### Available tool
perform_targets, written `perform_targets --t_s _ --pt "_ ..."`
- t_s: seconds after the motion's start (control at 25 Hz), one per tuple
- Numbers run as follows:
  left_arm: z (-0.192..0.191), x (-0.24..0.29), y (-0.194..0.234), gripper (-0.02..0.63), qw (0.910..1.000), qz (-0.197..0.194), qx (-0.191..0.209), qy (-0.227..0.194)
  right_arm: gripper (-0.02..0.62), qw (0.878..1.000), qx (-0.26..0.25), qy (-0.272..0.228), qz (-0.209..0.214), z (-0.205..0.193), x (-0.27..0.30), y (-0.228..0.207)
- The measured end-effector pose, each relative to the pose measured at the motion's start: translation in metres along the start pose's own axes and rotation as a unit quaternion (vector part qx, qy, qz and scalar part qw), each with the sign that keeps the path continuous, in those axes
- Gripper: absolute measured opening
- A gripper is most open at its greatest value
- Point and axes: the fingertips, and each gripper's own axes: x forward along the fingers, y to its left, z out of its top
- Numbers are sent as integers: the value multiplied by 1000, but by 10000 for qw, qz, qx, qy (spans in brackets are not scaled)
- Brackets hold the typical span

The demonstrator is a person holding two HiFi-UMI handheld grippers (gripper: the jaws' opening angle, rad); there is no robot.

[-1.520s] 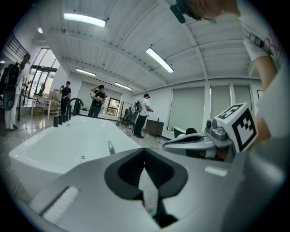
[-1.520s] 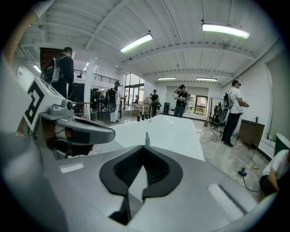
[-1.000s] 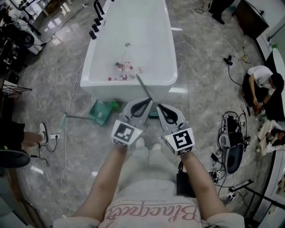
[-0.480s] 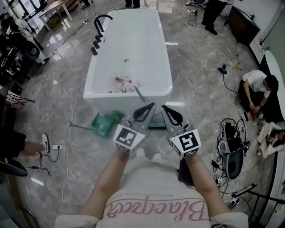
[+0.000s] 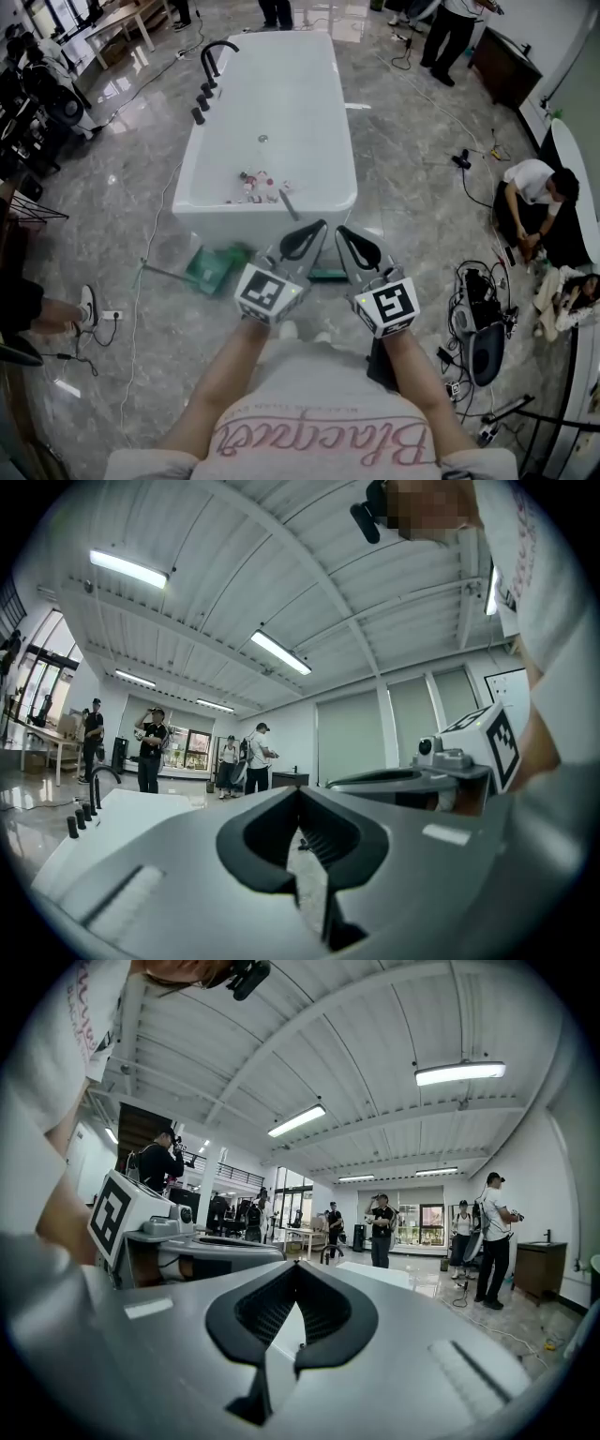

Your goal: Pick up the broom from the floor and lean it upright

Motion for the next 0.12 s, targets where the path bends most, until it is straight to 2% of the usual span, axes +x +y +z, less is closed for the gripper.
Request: perform_targets --t_s 0.12 --pt "-1 -2 0 0 10000 6 20 7 2 10000 -17 -3 -25 0 -4 0"
